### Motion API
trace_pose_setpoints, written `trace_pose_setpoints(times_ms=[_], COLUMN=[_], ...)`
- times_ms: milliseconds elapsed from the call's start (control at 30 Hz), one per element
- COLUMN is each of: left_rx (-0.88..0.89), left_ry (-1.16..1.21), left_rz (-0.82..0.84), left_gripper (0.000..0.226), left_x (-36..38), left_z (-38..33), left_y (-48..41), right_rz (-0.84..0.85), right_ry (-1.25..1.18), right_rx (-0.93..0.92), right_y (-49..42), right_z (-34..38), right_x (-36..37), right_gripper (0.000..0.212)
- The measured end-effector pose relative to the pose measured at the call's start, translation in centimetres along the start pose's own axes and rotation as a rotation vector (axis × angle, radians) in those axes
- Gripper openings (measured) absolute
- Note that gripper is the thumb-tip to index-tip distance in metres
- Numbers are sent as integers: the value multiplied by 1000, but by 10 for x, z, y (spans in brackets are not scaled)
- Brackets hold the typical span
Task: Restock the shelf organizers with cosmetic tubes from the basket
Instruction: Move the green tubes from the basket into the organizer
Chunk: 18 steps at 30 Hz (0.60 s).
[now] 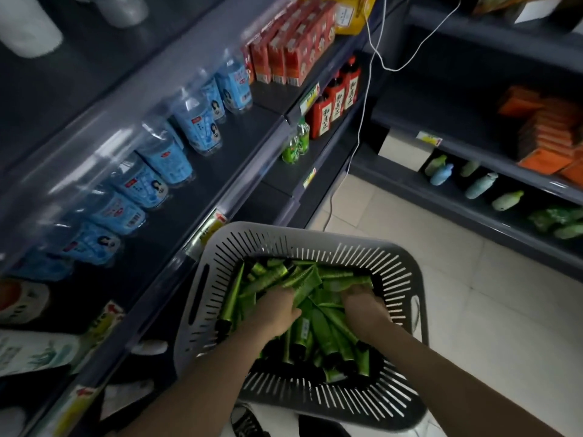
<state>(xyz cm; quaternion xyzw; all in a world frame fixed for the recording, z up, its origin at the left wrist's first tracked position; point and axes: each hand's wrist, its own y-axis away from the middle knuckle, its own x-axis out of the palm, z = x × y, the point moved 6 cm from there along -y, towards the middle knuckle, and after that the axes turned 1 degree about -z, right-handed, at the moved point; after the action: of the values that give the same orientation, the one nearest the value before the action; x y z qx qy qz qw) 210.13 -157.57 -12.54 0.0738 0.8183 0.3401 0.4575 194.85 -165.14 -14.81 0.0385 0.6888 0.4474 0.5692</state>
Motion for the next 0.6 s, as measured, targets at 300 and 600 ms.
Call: trace_pose_setpoints(times_ms=[300,600], left_rx=[-171,-240], left_ry=[289,747], left_rz=[36,161], left_gripper=[9,28], left_x=[17,-8], left_z=[11,24], left_y=[-10,18], right_rz=[-70,68], right_ry=[72,82], right_rx=[-44,-107], right_y=[-12,-16], right_z=[-1,9], right_x=[-6,-4], right_gripper=[44,41])
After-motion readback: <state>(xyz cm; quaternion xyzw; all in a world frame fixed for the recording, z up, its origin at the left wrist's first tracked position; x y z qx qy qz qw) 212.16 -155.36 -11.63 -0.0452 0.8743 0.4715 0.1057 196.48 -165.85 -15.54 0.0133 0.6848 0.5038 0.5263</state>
